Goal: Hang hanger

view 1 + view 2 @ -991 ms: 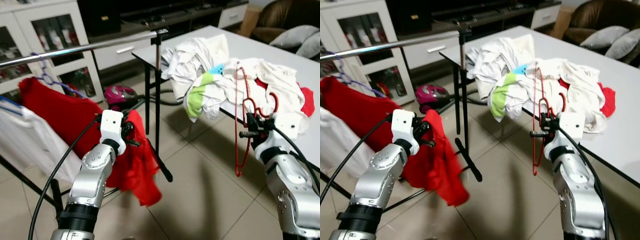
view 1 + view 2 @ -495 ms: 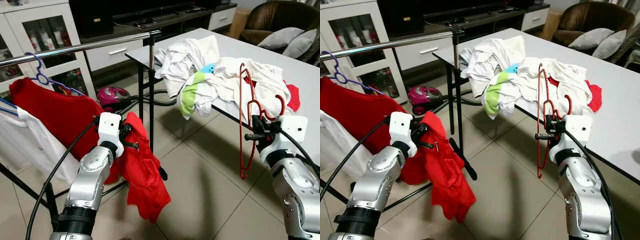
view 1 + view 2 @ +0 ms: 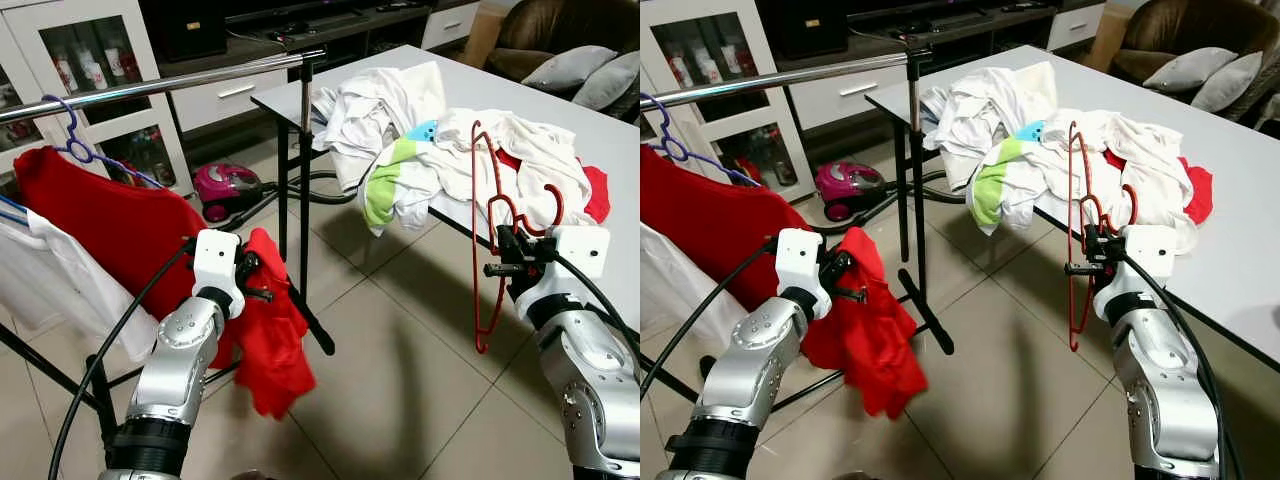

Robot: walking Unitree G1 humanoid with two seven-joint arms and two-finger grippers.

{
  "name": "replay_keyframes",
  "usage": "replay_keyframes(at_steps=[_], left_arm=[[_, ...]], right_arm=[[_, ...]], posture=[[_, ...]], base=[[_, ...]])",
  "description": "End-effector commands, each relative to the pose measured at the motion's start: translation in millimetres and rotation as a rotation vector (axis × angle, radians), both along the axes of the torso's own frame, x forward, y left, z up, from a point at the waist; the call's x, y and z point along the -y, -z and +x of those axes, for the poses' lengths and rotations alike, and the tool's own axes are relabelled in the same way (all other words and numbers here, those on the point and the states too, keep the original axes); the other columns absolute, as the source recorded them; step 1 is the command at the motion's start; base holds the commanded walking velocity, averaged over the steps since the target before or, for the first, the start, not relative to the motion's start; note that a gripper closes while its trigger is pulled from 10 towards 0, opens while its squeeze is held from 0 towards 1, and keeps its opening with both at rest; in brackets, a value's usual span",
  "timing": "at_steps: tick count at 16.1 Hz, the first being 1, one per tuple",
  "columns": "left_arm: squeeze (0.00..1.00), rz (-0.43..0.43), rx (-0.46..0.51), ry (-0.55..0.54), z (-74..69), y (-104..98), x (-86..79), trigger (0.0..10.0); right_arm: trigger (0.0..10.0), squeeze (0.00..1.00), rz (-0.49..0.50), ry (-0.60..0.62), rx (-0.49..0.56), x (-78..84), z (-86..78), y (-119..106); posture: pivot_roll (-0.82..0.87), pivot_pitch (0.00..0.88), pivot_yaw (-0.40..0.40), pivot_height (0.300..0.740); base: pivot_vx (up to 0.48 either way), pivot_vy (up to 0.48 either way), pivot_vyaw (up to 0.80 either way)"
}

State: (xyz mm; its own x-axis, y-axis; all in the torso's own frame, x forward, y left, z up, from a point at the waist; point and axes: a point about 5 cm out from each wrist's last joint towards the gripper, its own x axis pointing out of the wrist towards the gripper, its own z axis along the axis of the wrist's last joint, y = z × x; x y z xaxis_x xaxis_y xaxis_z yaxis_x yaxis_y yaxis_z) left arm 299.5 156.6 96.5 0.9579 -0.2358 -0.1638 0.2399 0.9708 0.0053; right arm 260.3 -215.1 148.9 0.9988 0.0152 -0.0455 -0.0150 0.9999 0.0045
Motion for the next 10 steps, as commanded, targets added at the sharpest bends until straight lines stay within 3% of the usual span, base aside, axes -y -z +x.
replay_keyframes(at_steps=[1,5,8,10], left_arm=[[0.00,0.000,0.030,-0.018,-1.7,-5,-3.1,10.0],[0.00,0.004,0.027,-0.021,-10.0,-3,-10.4,10.0],[0.00,-0.013,0.039,-0.002,-18.2,-7,-15.8,10.0],[0.00,-0.011,0.032,0.005,-18.4,-5,-15.0,10.0]], right_arm=[[10.0,0.00,0.004,-0.013,0.006,1.5,3.8,-4],[10.0,0.00,0.036,-0.025,0.023,2.3,0.6,-7],[10.0,0.00,0.063,-0.027,0.003,8.7,-20.8,0],[10.0,0.00,0.070,0.006,0.000,14.5,-23.5,1]], posture=[[-0.10,0.000,-0.036,0.740],[-0.09,0.000,-0.046,0.740],[-0.10,0.000,-0.031,0.740],[-0.11,0.000,-0.022,0.740]], base=[[0.000,0.000,0.00],[0.000,0.000,0.00],[0.000,0.000,0.00],[0.000,0.000,0.00]])
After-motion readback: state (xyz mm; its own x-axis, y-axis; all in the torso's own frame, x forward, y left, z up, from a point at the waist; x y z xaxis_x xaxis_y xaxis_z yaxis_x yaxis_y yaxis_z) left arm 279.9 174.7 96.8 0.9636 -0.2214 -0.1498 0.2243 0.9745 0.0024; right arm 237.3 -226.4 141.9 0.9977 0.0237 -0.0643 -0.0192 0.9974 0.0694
